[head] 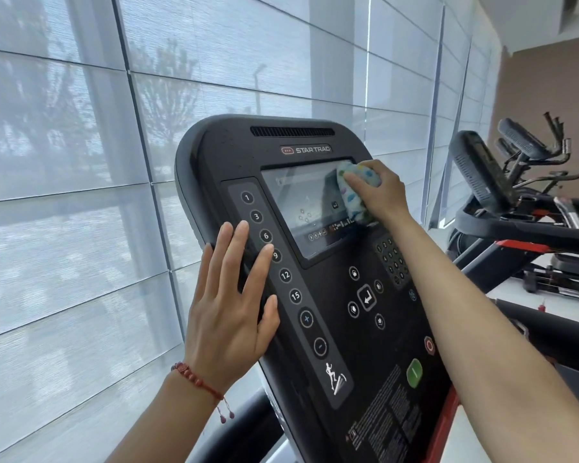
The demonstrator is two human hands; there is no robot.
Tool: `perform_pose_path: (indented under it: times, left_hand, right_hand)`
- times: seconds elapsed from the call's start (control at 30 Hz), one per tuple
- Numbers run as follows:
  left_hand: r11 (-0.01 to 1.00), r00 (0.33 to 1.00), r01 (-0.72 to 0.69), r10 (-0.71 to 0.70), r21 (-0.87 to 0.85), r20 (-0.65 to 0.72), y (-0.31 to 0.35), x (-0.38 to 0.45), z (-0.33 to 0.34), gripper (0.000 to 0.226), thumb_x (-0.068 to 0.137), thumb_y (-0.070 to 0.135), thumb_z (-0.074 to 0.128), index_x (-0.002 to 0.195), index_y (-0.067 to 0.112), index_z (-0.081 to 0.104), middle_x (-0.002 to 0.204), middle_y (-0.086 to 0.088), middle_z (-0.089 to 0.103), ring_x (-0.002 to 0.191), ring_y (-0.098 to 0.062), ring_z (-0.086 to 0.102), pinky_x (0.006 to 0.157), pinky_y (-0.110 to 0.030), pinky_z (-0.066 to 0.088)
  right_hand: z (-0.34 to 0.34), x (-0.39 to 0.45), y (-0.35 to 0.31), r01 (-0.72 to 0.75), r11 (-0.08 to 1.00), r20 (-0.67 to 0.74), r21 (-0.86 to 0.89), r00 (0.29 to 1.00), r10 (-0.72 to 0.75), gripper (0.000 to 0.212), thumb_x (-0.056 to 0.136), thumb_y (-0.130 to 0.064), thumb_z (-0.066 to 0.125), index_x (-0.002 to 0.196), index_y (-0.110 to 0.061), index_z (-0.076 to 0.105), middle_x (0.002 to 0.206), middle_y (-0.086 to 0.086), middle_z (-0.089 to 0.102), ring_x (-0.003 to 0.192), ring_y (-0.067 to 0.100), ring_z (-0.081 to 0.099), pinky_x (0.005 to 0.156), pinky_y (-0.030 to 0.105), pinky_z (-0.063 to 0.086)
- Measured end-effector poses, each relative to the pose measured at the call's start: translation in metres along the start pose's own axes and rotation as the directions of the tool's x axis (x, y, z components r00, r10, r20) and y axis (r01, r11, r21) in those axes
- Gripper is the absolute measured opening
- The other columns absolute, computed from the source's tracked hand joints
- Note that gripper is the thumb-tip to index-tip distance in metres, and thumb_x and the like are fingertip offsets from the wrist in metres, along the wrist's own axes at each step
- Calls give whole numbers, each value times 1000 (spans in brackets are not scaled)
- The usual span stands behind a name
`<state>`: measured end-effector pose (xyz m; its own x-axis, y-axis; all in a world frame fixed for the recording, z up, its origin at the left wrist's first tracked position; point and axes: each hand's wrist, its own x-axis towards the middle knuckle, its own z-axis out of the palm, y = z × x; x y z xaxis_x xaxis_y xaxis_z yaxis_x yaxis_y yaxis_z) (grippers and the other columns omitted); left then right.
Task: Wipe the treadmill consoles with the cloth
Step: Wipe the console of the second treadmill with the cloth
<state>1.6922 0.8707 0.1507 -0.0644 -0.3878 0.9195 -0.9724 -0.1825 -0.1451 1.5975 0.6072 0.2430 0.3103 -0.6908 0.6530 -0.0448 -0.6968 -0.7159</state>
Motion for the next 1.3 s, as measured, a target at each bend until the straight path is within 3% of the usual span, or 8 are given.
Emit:
perform_pose_path:
  times: [0.13,0.33,0.5,0.67,0.9,1.07,1.17,1.3]
  left_hand:
    - [1000,1000,10,-10,-3,1,1,0,0,46,90,24,35,131,5,43,145,-23,28,139,-36,18,109,-55,23]
    - [1000,1000,-3,3,11,15,0,0,-4,46,91,28,39,130,3,46,144,-24,31,138,-37,21,106,-56,28]
    - [999,1000,-2,2,34,27,0,1,-7,46,93,30,40,126,1,53,143,-24,34,137,-36,24,102,-55,34]
    - [999,999,12,-15,49,48,1,0,-11,47,92,32,40,125,1,55,142,-22,35,136,-35,27,93,-55,44]
    - [998,996,-5,0,61,87,0,-2,-20,49,92,36,41,124,2,56,141,-20,39,136,-32,28,100,-46,41]
    - [999,995,1,-5,46,97,0,-2,-19,48,91,35,43,124,2,57,142,-20,38,136,-32,28,101,-42,40]
    - [999,995,2,-7,48,101,-1,-3,-20,49,92,35,42,124,2,56,143,-19,37,137,-31,27,105,-39,35]
    - [998,994,-12,5,69,105,-3,-5,-24,51,92,37,43,126,1,54,142,-20,38,136,-30,29,104,-40,37]
  right_hand:
    - [12,-50,-34,130,990,133,62,982,-138,21,78,-35,71,94,-30,58,86,-5,63,73,8,63,60,17,53]
    - [22,-79,-49,293,949,220,120,924,-313,25,78,-36,71,99,-25,62,84,-18,62,75,-6,59,73,10,47]
    - [9,-41,-17,192,979,72,62,978,-197,24,80,-33,70,100,-20,64,86,-8,63,74,2,60,66,12,49]
    - [-15,-3,32,-40,998,-82,-51,996,36,33,84,-39,64,105,-14,62,99,7,67,95,26,61,80,28,44]
    - [-18,-4,33,-149,986,-80,-77,986,143,39,84,-41,62,110,-13,60,108,12,65,103,31,58,86,31,42]
    - [-4,-51,-6,-55,998,21,35,998,54,20,80,-38,68,95,-26,60,90,0,64,85,20,65,73,29,53]
    - [6,-89,-36,39,994,156,103,986,-55,17,79,-33,70,91,-29,59,82,-8,64,72,7,64,58,14,53]
    - [11,-123,-62,121,975,158,186,976,-151,15,77,-33,72,84,-38,60,84,-15,65,78,4,63,71,21,53]
